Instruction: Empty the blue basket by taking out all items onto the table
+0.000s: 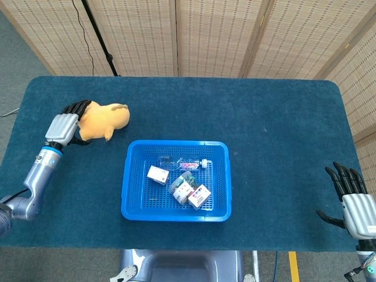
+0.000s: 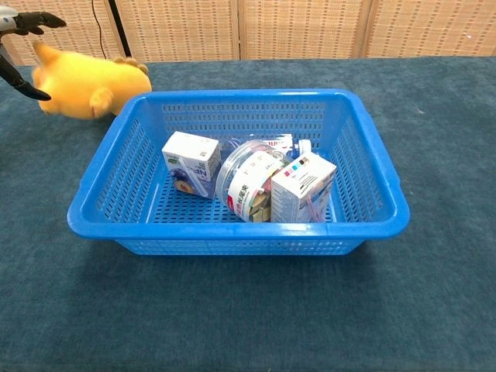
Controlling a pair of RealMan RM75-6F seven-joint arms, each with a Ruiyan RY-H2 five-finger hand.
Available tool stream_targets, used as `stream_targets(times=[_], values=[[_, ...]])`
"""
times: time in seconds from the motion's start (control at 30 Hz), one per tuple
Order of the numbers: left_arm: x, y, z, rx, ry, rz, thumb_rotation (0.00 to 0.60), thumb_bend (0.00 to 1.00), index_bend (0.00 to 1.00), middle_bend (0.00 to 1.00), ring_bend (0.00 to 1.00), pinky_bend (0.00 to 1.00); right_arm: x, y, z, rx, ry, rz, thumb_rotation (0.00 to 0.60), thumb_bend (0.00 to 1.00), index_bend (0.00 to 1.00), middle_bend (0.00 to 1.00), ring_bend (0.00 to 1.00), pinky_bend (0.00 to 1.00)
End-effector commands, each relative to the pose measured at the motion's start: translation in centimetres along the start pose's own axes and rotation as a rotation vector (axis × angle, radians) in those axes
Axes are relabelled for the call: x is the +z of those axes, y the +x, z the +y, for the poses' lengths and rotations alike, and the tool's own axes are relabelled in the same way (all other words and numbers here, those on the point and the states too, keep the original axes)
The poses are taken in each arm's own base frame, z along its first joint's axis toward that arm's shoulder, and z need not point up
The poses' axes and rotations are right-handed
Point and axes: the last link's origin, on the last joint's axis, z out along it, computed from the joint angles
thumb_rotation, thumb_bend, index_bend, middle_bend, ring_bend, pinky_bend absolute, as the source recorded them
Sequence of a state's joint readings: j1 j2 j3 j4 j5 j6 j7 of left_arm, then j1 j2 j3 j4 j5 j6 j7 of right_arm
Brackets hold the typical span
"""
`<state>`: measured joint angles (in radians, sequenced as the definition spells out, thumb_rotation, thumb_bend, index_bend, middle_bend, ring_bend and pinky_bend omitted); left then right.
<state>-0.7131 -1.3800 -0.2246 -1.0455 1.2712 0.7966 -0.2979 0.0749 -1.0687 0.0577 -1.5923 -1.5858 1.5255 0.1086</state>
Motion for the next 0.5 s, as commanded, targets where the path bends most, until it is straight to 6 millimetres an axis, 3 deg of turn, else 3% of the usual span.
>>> stream_targets(times=[0.03,0.17,0.33,0.5], values=[[-2.6,2.5,2.2,0.009,-0.179,0.056,0.600,0.10,0.00,0.00,0.00,0.00,0.0,-0.1,-0.2,-0.001,0.002,0.000,0.600,0.00,0.00,0.00,0.00,0.00],[-5.7,3.4,5.2,0.025,-0.347,0.069,0.600,0.10,0.00,0.00,0.00,0.00,-0.1,-0.1,-0.3,0.001,0.007,-0.001,0.600,0.00,0.00,0.00,0.00,0.00],[-9.8,1.4,11.0,0.078,-0.547,-0.038,0.600,0.10,0.00,0.00,0.00,0.08,-0.2,0.2,0.0,0.004,0.000,0.006,0.600,0.00,0.00,0.00,0.00,0.00],[-10.9,-0.4,15.8,0.147,-0.625,-0.066,0.600,0.10,0.00,0.00,0.00,0.12,-0.2,0.4,0.2,0.009,-0.005,0.011,0.600,0.00,0.00,0.00,0.00,0.00]])
